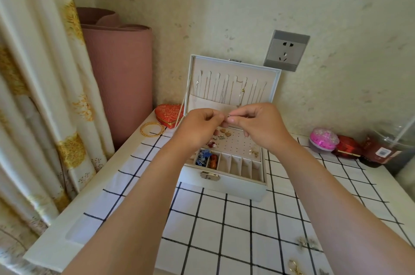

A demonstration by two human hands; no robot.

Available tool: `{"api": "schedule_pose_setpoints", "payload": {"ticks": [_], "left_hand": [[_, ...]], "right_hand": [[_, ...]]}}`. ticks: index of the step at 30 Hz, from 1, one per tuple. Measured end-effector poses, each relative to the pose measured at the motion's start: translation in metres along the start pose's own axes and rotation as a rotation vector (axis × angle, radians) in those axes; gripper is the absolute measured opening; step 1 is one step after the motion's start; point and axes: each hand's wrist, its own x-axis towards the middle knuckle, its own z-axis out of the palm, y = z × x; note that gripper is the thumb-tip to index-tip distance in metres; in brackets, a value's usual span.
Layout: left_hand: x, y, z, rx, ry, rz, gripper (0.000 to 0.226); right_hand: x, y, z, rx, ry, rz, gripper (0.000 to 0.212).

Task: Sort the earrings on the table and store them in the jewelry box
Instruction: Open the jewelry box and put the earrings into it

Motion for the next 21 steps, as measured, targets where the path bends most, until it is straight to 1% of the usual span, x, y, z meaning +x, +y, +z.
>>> {"api": "schedule_pose_setpoints", "payload": {"ticks": [2, 4, 6, 8, 11, 15, 17, 21], "left_hand": [[0.002, -0.005, -0.001, 0.226, -0.004, 0.065, 0.021], [0.003, -0.013, -0.001, 0.5, 0.015, 0.107, 0.023], [0.004, -0.019, -0.001, 0.625, 0.023, 0.128, 0.025], [0.005, -0.024, 0.0, 0.664, -0.009, 0.122, 0.029], [0.006, -0.024, 0.001, 0.752, -0.098, 0.131, 0.036], [0.004, -0.021, 0.001, 0.761, -0.112, 0.149, 0.037], [0.004, -0.021, 0.001, 0.753, -0.121, 0.137, 0.036], [0.002, -0.021, 0.001, 0.762, -0.132, 0.147, 0.037]], "right_hand": [[0.0, 0.008, 0.001, -0.134, -0.044, -0.013, 0.006], [0.0, 0.015, 0.003, -0.332, -0.12, -0.018, 0.003], [-0.003, 0.019, 0.006, -0.513, -0.18, -0.006, 0.004], [-0.004, 0.02, 0.009, -0.592, -0.188, -0.012, 0.005], [-0.004, 0.019, 0.012, -0.64, -0.173, -0.06, 0.004], [-0.005, 0.018, 0.016, -0.699, -0.157, -0.124, 0.004], [-0.005, 0.018, 0.016, -0.722, -0.188, -0.139, 0.006], [-0.004, 0.012, 0.009, -0.688, -0.311, -0.089, 0.014]]}}
